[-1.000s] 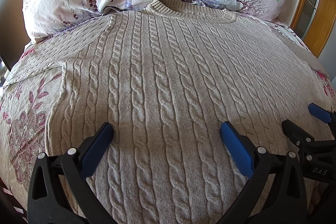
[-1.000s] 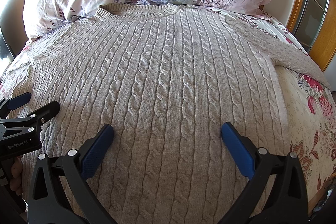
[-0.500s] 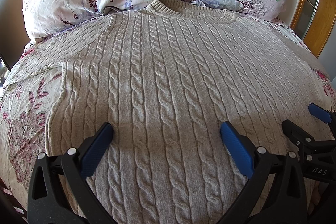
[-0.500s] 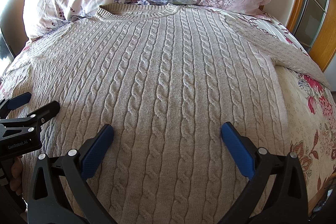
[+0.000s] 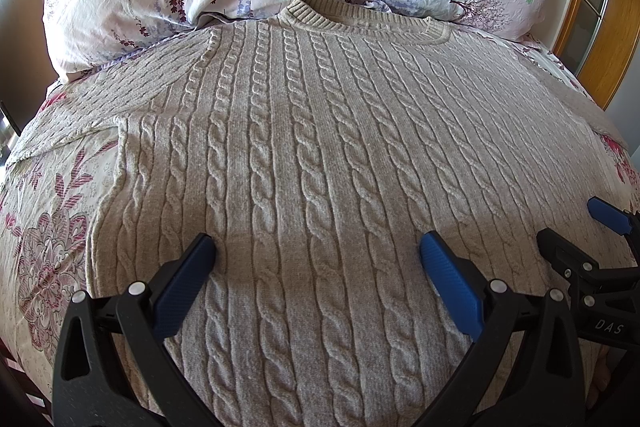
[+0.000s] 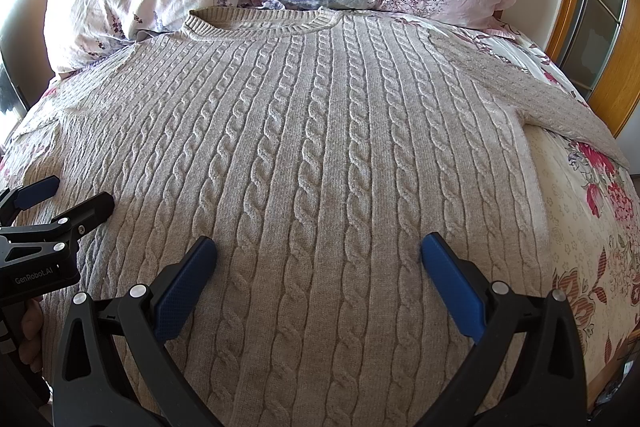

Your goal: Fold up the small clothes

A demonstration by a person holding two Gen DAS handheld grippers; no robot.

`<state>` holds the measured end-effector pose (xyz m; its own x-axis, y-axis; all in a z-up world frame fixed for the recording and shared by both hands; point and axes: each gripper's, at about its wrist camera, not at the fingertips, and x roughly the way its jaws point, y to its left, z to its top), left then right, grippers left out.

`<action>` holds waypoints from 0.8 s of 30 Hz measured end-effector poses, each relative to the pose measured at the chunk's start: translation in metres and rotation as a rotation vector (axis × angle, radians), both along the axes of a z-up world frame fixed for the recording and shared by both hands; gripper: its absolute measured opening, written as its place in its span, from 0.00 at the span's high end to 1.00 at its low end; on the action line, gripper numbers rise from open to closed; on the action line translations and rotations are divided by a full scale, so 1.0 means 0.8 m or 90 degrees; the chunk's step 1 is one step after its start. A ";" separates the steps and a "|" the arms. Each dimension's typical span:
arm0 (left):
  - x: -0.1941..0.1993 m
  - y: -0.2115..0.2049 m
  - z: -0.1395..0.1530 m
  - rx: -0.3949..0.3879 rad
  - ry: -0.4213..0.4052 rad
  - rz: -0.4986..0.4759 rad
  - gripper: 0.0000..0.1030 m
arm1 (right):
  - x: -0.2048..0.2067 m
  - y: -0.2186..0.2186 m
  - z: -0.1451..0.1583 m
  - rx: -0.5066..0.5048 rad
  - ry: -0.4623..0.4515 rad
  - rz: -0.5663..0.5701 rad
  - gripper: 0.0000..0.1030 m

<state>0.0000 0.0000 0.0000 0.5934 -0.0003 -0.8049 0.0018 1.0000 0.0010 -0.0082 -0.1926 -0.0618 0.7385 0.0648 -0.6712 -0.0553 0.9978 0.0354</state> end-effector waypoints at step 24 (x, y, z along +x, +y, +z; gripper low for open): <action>0.000 0.000 0.000 0.001 0.000 0.002 0.02 | 0.002 -0.002 0.002 -0.002 0.003 0.012 0.01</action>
